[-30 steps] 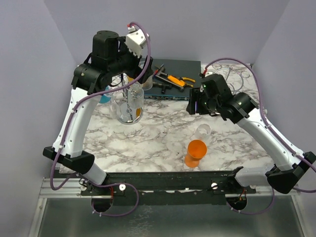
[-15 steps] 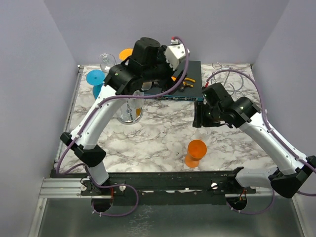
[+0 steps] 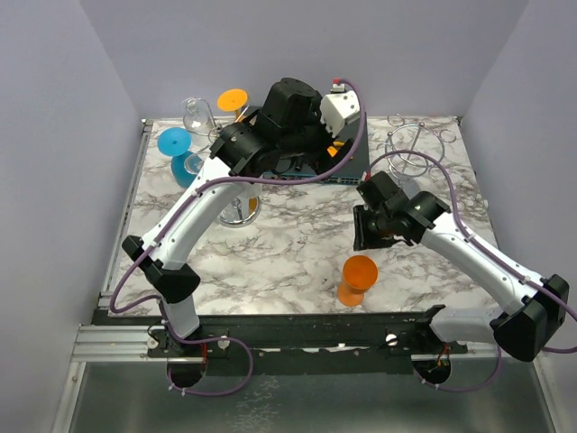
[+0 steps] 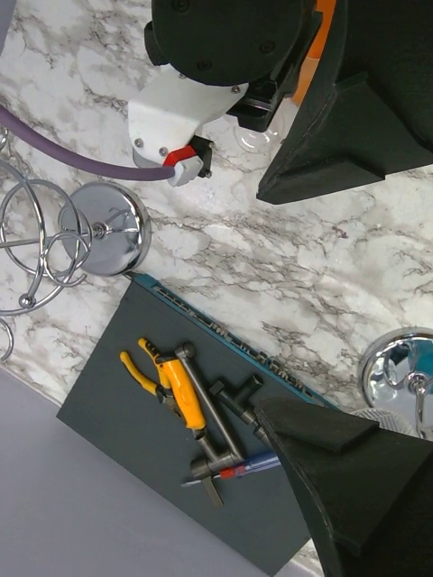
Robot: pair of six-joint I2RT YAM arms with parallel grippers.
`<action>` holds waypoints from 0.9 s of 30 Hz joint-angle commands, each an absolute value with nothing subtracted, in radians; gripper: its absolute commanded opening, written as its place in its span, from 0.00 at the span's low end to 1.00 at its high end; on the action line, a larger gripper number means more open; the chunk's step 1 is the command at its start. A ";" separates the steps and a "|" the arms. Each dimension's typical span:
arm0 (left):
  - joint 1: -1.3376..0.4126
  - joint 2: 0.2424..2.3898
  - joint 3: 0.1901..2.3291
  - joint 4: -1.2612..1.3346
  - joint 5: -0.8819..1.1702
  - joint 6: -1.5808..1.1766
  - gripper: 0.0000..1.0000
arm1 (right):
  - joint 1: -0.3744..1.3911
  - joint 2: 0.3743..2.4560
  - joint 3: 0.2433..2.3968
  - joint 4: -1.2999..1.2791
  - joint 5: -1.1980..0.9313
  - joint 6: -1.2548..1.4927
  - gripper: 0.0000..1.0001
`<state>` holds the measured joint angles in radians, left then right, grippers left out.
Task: Place the wine glass upside down on the wine glass rack
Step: Pick up the wine glass at the center of the board.
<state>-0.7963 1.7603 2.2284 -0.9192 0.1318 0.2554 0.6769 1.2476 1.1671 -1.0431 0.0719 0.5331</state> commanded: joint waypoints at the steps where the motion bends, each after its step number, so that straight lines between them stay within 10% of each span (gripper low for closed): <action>1: -0.801 1.723 2.179 -0.864 0.063 0.242 0.99 | 0.675 1.246 1.150 -0.945 0.085 0.534 0.28; 4: -0.801 1.695 2.113 -0.808 0.037 0.241 0.99 | 0.675 1.224 1.180 -0.945 0.133 0.533 0.01; 27: -0.774 1.654 2.029 -0.736 0.383 0.029 0.99 | 0.673 0.818 1.349 -0.487 0.303 0.440 0.00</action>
